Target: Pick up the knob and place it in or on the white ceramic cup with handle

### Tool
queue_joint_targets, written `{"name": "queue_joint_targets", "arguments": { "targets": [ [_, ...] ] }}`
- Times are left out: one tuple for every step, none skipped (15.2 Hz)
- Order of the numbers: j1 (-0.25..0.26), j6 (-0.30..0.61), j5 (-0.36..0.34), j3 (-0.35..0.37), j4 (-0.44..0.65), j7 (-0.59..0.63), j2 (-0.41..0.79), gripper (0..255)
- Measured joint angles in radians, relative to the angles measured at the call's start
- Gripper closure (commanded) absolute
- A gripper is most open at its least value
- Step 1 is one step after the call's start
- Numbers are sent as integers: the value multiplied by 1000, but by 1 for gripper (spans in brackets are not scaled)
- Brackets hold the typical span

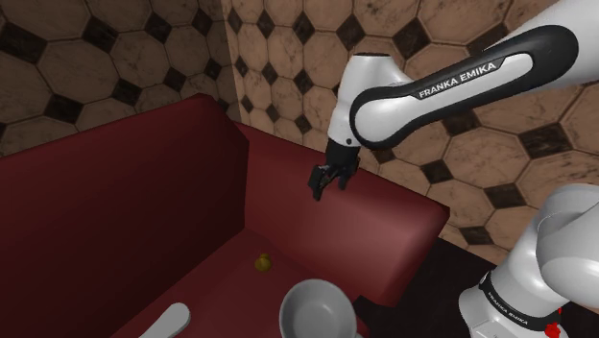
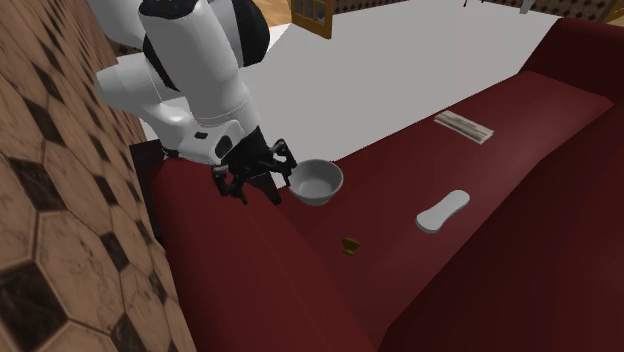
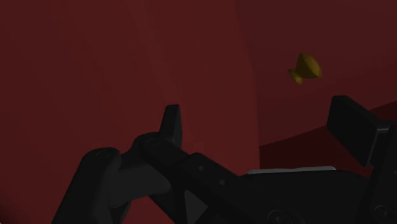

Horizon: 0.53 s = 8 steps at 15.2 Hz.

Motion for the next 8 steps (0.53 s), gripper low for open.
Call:
{"name": "queue_joint_targets", "arguments": {
  "targets": [
    [6,27,4,11,10,7,37,0],
    [12,50,6,23,25,20,74,0],
    [19,76,8,34,37,29,111,0],
    [25,103,10,44,44,36,145,0],
    [29,128,11,51,52,39,179,0],
    [36,155,8,63,69,54,222,0],
    [42,179,5,71,84,64,261,0],
    [47,201,-2,77,106,74,305,0]
  ]
}}
